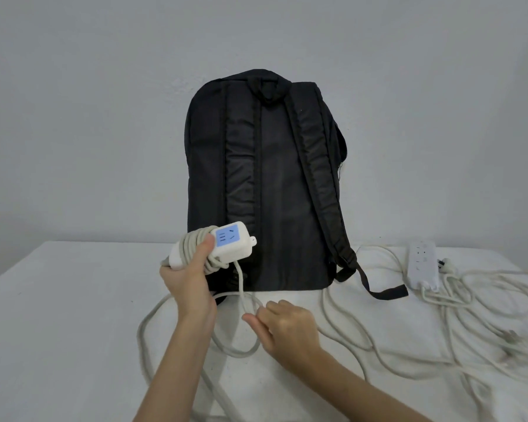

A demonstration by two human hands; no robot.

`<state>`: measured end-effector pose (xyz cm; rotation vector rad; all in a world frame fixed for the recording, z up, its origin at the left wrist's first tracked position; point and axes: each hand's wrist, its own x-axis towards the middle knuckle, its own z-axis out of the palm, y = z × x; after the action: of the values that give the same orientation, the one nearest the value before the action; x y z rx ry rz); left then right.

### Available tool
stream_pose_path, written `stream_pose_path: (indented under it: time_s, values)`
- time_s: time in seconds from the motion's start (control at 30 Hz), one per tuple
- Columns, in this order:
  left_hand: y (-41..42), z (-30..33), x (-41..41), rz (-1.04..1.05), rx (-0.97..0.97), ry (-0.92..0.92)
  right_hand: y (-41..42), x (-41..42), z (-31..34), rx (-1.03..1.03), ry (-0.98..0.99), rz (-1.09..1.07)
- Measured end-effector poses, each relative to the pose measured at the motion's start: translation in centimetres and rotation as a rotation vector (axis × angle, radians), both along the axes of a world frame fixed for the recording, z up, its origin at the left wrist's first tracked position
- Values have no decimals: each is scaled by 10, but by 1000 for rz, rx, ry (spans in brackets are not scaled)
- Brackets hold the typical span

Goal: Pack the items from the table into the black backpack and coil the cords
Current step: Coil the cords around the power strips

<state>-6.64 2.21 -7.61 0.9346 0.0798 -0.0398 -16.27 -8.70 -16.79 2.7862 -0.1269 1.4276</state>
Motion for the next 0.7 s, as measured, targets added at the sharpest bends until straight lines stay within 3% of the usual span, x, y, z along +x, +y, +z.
stream_pose_path:
  time_s: [0.2,0.37,0.47,0.57,0.7]
  values:
    - [-4,-9,2,137,161,-213,14,-16,37,52,5,150]
    - [-17,-15,-14,177,241,-409,26,-21,71,-25,106,256]
    - [-18,-16,-16,122,232,-468,17,-18,93,-6,135,278]
    - [-14,-16,-11,25,228,-482,4,-14,119,132,70,342]
    - [-8,-13,-10,-135,246,-539,-4,-7,138,320,150,372]
